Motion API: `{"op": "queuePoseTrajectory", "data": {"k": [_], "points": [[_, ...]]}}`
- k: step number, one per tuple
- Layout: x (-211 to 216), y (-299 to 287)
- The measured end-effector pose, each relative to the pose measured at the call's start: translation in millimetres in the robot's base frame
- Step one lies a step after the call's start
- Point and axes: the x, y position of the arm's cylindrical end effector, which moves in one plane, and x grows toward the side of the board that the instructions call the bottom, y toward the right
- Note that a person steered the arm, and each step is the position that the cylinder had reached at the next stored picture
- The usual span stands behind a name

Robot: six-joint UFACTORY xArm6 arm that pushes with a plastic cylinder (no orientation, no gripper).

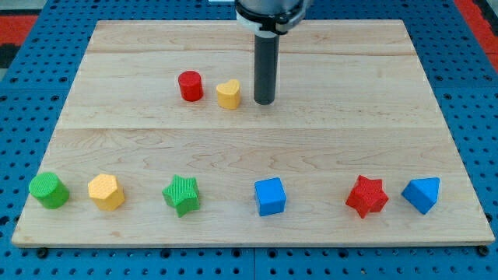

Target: Place the yellow heart left to the blue cube

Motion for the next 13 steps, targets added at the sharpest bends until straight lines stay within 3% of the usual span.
{"op": "queuePoseTrajectory", "data": {"k": [1, 2, 6, 9, 10, 13], "points": [[-20, -53], [-12, -79], [63, -154], [42, -123], [88, -94], [107, -78]]}}
